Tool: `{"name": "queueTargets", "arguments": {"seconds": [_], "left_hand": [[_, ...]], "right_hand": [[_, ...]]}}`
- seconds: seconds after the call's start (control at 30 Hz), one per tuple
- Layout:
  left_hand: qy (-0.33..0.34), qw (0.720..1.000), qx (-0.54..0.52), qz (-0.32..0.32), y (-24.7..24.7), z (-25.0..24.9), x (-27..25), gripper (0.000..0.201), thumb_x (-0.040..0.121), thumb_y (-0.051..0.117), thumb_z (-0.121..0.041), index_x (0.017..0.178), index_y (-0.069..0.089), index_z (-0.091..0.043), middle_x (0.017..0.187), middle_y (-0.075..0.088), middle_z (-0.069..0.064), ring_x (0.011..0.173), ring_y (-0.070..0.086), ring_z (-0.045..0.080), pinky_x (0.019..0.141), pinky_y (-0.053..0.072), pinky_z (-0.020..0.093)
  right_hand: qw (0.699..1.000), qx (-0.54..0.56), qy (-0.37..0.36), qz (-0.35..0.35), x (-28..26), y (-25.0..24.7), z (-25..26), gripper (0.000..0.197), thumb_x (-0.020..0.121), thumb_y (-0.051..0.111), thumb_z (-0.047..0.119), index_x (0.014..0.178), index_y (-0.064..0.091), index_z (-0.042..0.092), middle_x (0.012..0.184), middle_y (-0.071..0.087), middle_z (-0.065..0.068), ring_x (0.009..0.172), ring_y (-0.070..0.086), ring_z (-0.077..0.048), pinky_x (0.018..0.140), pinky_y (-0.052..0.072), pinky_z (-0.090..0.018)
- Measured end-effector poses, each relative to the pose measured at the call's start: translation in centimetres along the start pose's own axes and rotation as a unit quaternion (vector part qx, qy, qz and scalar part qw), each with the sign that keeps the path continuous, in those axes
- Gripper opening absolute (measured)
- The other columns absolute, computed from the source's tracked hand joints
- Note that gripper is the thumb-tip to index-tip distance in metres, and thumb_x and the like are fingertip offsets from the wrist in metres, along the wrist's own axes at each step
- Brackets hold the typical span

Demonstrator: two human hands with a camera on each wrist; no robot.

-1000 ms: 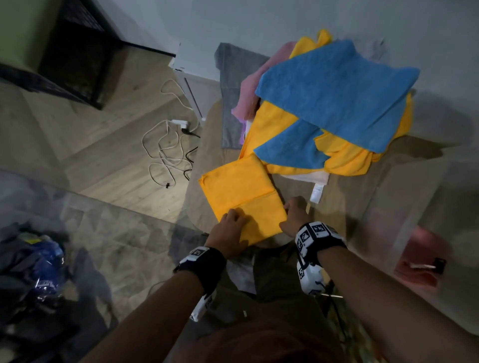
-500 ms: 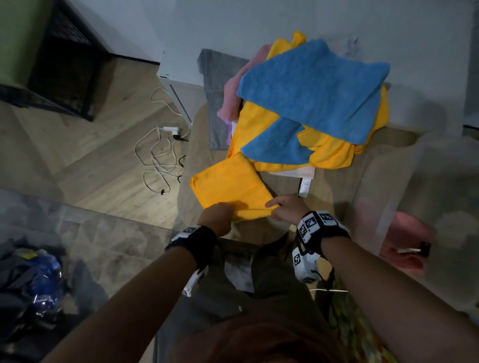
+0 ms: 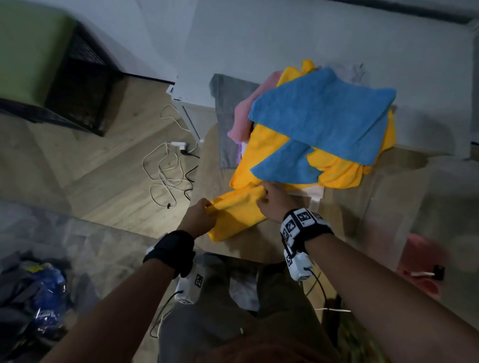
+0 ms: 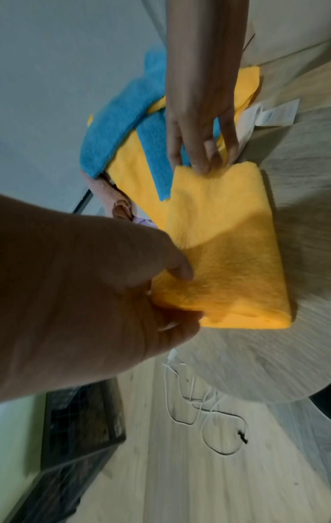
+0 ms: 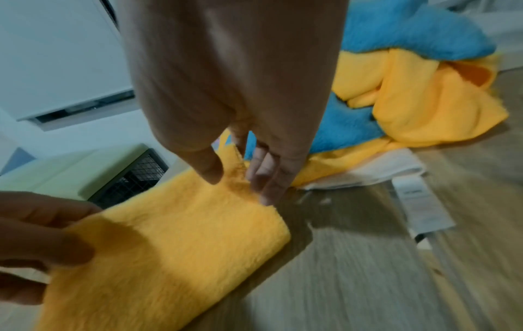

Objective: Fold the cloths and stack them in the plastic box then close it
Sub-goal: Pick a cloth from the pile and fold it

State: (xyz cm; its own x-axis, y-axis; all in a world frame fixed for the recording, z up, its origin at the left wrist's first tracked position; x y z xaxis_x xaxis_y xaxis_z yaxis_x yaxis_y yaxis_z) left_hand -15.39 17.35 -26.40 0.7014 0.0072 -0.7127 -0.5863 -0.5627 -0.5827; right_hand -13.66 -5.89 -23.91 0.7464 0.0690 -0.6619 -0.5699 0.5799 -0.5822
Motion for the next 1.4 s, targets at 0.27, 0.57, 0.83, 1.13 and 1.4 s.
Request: {"name": "queueTargets", "arguments": {"seconds": [0.27,0.57,0.83,1.13,1.4], "left_hand": [[-0.011,0.996,0.092,0.001,1.3,0.3,2.2,0.064,0.088,0.064,-0.033,0.143,0.038,-0.013,0.133,0.039,0.02,0.124,0.039,0.041,0.103,0.036,0.044],[0.027,0.987,0.065,0.145,0.5,-0.8,1.9,0.04,0.081,0.067,-0.03,0.116,0.053,-0.016,0.11,0.059,0.013,0.095,0.054,0.028,0.071,0.043,0.032],[-0.008,0.946,-0.183,0.268,-3.1,-11.8,-1.7,0.068,0.06,0.071,-0.018,0.126,0.055,-0.026,0.098,0.064,0.002,0.096,0.057,0.02,0.092,0.045,0.04],[0.133,0.859,-0.315,0.38,-1.4,-28.3,-9.8,0.035,0.094,0.054,-0.01,0.127,0.057,-0.021,0.127,0.066,0.001,0.117,0.063,0.025,0.097,0.048,0.046],[0.226,0.931,-0.046,0.283,6.8,-38.3,-13.1,0.058,0.083,0.073,-0.017,0.129,0.039,-0.027,0.113,0.056,0.005,0.09,0.06,0.018,0.063,0.053,0.029]], "right_hand": [[0.991,0.076,0.112,0.0,2.7,3.1,0.7,0.094,0.086,0.07,0.029,0.156,0.008,0.017,0.158,0.028,-0.009,0.139,0.037,-0.034,0.105,0.039,-0.041],[0.965,0.182,0.173,0.077,0.4,2.7,-1.0,0.071,0.075,0.07,0.045,0.135,0.053,0.01,0.136,0.05,-0.009,0.122,0.051,-0.031,0.087,0.044,-0.037],[0.922,0.382,0.061,0.029,-7.3,-7.2,0.0,0.029,0.077,0.064,0.017,0.068,0.036,0.015,0.075,0.029,-0.002,0.07,0.03,-0.021,0.068,0.021,-0.04],[0.807,0.574,0.069,-0.119,-18.7,-19.0,-8.1,0.023,0.074,0.059,0.018,0.096,0.066,0.014,0.094,0.067,-0.007,0.085,0.063,-0.027,0.081,0.052,-0.036],[0.844,0.423,0.205,-0.259,-25.0,-21.0,-21.4,0.034,0.081,0.06,0.009,0.112,0.048,0.015,0.095,0.045,-0.006,0.081,0.046,-0.023,0.069,0.036,-0.034]]}}
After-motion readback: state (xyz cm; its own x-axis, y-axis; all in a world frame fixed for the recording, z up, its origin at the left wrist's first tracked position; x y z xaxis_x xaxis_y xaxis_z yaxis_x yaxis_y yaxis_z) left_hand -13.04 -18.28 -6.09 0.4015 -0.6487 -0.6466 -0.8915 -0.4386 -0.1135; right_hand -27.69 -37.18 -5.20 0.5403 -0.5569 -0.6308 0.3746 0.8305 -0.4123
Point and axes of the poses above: each hand's wrist, its own x-axis towards the middle knuckle, its own y-axis out of the palm, z = x × y, the point moved 2 cm from there along x, towards the middle knuckle
